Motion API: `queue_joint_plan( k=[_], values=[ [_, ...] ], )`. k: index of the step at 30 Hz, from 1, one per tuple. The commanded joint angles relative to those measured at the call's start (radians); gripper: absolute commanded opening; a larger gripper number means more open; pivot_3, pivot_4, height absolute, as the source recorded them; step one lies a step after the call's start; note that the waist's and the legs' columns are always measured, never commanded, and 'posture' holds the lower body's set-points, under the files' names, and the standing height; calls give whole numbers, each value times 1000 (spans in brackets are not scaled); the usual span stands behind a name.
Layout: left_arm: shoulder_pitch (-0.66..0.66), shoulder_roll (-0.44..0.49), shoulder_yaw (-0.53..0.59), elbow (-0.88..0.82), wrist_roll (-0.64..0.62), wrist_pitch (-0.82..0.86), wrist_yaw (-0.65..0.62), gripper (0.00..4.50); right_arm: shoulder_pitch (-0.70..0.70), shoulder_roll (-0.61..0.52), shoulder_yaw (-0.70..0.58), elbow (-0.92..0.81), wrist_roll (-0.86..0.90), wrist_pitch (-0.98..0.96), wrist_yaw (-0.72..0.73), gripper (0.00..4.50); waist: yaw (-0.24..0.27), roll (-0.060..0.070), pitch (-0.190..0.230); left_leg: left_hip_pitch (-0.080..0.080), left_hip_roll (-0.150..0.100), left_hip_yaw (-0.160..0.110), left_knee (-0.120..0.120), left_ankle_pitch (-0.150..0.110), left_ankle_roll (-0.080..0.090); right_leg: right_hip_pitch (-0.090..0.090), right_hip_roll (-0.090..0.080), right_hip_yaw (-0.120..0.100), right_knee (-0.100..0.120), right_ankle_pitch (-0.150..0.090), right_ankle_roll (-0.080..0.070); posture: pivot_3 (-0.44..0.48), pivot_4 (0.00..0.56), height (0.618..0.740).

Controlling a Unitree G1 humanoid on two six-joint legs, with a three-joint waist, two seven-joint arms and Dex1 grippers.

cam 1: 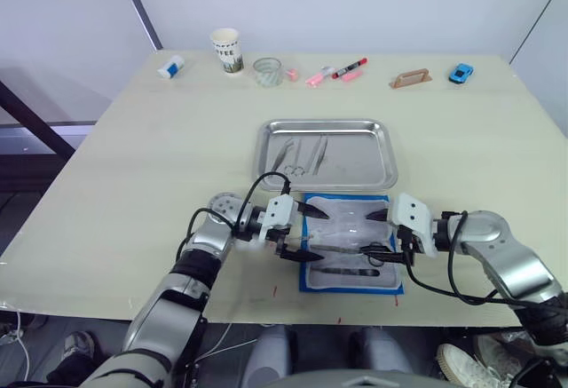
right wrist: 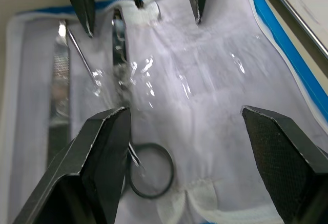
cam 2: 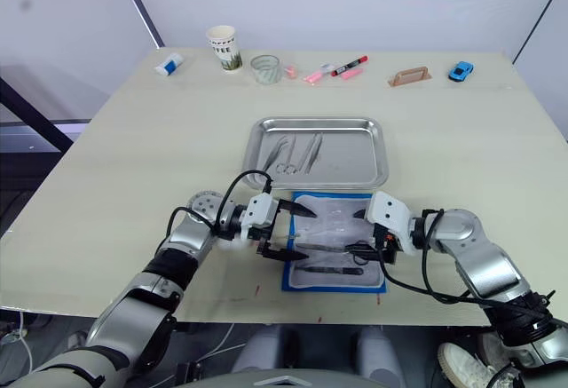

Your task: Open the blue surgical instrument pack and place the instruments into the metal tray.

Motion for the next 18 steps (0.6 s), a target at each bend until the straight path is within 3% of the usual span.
queue_joint_plan(
  k=[1,18],
  values=[
    [62,10,-44,57,53,30,-8,4500,-19,-10,-1,-7,-9,-36,11,3798,0,0,0,0,0,0,0,0,0,0,0,0,0,0,0,0,150,740],
    [63,6,-43,62,54,26,-2,4500,-17,-27,33,-34,-45,-48,46,3798,-2,0,0,0,0,0,-1,0,0,0,0,0,0,0,0,0,150,740]
  ],
)
